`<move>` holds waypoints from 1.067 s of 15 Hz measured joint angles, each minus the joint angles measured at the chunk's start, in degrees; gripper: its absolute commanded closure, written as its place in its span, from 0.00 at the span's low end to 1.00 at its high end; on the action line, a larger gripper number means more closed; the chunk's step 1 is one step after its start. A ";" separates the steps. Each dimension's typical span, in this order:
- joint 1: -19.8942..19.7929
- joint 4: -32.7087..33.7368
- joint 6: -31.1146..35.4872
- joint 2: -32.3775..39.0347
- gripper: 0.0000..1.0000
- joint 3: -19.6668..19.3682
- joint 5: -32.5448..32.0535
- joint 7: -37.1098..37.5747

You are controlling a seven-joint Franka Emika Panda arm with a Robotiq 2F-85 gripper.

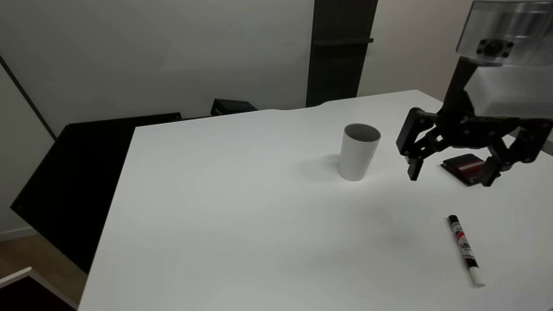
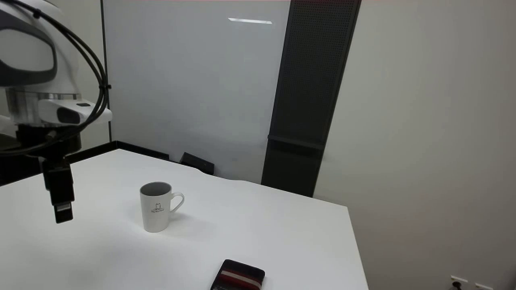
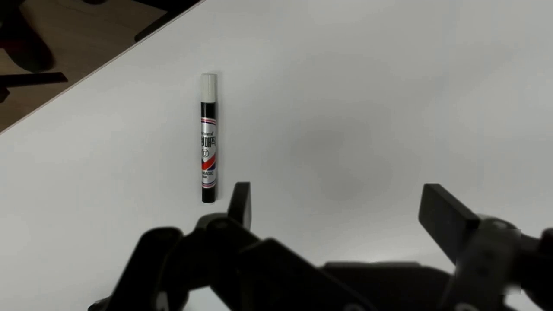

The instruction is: Put the marker in the white mug

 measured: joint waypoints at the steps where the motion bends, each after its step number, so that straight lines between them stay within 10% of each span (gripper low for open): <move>1: 0.08 0.01 -0.07 1.05 0.00 -0.08 -0.72 0.23; 16: 0.63 -0.09 -0.83 8.97 0.00 -2.69 2.66 -4.64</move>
